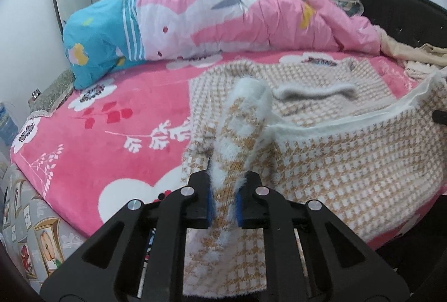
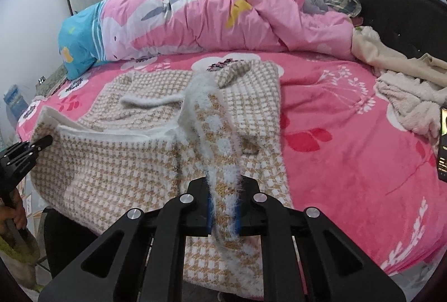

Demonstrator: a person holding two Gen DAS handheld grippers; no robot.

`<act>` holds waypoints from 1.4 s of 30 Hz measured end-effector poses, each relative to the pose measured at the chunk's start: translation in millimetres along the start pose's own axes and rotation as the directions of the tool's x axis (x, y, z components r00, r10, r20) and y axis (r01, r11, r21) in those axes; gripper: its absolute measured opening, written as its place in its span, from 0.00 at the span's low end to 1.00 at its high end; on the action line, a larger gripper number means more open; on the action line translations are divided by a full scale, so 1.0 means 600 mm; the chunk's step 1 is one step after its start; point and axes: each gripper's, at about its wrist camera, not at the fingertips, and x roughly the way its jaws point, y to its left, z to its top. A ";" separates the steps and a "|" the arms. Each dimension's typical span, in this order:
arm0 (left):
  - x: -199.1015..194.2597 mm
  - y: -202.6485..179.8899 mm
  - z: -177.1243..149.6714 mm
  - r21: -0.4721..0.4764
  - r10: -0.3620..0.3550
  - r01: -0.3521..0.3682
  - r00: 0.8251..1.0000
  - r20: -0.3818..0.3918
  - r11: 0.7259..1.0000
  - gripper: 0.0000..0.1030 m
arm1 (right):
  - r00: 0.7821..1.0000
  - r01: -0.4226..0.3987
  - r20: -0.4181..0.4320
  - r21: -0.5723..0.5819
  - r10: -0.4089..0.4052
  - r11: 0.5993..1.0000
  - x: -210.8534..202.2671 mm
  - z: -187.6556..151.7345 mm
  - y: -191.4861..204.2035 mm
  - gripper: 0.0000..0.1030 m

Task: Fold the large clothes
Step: 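Close both tools on the fuzzy side edge of the coat, then lift the held side edge with both tools and fold it across the coat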

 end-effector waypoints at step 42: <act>0.403 0.014 0.326 -0.065 -0.105 0.096 0.985 -0.138 0.993 0.14 | 0.997 -0.023 -0.077 0.061 0.028 0.998 0.370 0.331 -0.109 0.11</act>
